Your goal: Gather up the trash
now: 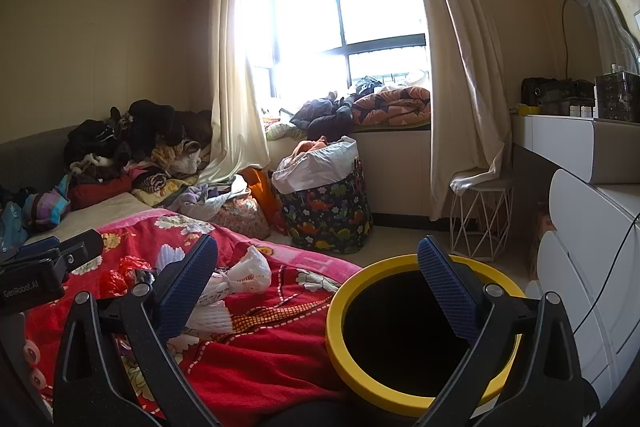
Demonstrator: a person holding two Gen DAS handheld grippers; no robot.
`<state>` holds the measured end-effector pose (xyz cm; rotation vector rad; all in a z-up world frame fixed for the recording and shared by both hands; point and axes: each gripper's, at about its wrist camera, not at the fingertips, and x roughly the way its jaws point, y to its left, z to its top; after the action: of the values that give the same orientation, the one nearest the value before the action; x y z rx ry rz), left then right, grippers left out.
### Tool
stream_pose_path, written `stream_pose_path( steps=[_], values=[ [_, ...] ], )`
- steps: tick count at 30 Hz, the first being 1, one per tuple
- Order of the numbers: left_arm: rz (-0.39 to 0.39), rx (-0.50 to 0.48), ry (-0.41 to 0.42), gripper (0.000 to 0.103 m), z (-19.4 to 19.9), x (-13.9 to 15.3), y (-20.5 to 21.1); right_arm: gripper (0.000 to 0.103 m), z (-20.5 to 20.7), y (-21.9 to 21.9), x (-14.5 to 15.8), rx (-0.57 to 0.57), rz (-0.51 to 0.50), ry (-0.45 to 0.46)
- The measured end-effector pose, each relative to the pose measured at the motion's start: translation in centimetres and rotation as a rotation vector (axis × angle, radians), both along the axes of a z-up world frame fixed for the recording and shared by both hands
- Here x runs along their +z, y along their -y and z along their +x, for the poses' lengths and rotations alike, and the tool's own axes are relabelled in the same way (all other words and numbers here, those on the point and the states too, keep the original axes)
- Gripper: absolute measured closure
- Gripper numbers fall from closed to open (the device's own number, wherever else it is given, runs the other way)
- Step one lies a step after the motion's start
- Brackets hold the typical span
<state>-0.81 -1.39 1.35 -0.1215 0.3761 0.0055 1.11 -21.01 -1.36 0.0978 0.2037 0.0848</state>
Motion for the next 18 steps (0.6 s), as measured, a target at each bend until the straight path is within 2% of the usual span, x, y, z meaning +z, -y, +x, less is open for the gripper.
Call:
stream_pose_path(
  steps=[13, 18],
  values=[
    [0.002, 0.007, 0.004, 0.011, -0.1, 0.0, -0.1, 0.006, 0.0, -0.4, -0.8, 0.018, 0.006, -0.019],
    [-0.012, 0.032, 0.002, 0.011, 0.0, -0.3, -1.5, 0.006, 0.9, -1.3, -0.6, 0.043, -0.001, -0.046]
  ],
)
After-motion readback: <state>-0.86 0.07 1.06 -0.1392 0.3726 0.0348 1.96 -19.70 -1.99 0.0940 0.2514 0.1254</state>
